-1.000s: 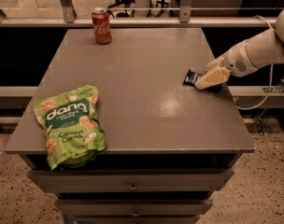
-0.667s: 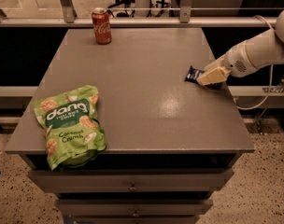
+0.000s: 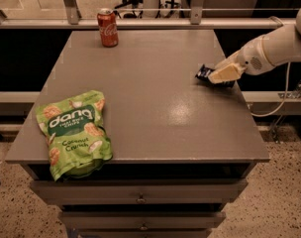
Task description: Move rxbar blueberry near coke can
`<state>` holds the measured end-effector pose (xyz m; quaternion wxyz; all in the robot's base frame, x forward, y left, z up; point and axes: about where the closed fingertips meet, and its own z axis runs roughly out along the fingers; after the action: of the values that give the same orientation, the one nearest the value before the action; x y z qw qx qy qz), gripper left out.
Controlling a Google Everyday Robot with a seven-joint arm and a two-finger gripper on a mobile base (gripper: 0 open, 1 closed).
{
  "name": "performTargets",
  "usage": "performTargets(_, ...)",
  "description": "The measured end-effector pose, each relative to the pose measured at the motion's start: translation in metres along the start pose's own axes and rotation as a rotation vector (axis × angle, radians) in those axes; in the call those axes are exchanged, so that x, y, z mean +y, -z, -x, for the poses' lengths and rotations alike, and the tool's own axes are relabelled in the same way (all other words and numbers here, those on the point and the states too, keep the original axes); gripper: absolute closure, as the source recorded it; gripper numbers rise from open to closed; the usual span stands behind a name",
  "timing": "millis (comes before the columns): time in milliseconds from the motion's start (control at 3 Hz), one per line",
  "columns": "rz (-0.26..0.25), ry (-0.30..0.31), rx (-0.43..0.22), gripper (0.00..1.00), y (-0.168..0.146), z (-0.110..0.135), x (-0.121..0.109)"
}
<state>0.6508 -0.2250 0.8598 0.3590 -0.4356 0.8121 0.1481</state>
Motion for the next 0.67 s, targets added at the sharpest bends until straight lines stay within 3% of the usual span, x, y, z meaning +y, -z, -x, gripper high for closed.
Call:
performTargets(333, -0.040, 0.051, -0.097, 1.00, 0.024, 0.046, -0.014)
performTargets(667, -0.073, 0.076, -0.151, 1.00, 0.043, 0.072, -0.024)
